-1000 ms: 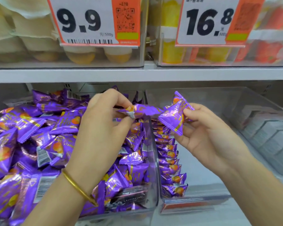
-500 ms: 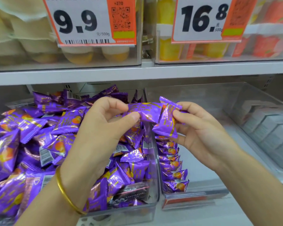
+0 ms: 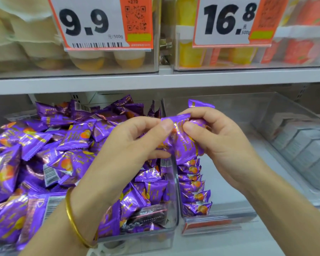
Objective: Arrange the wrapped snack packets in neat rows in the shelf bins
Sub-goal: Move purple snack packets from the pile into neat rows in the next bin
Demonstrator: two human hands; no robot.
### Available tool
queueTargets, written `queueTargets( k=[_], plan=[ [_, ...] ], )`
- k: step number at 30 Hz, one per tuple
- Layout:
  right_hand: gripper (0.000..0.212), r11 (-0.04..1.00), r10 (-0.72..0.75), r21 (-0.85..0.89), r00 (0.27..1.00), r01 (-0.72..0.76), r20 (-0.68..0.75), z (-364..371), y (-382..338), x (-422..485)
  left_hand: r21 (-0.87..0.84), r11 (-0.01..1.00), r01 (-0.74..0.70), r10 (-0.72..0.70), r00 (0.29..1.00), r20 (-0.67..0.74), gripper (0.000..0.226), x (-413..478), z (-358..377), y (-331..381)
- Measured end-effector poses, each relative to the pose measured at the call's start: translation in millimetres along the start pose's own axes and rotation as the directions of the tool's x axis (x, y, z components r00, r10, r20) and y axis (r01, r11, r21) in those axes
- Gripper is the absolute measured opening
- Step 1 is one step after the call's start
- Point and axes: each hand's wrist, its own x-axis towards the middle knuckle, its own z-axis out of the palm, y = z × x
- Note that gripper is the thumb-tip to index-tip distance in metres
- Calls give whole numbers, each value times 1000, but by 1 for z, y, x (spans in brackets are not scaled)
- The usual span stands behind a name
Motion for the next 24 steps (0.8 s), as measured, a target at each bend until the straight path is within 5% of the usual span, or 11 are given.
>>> queueTargets(
  k=[4, 10, 14, 19, 24],
  plan=[
    [19, 995, -64, -74, 996, 68, 63, 5, -1, -1, 68, 997, -41, 41, 999, -1, 29, 1, 1, -1],
    [49, 998, 27, -49, 995, -32, -94, -6, 3, 1, -39, 998, -43, 38, 992, -120, 8, 3, -3, -3],
    [30, 998, 45, -27, 989, -49, -143, -18, 2, 2, -10, 999, -47, 43, 970, -240, 10, 5, -4, -5],
    [49, 954, 91, 278, 993, -108, 74, -18, -4, -1, 12, 999, -50, 51, 958, -283, 10, 6, -1, -8],
    [58, 993, 41, -120, 987, -22, 152, -11, 2, -4, -61, 996, -68, 56, 980, -189, 6, 5, 1, -6]
  ],
)
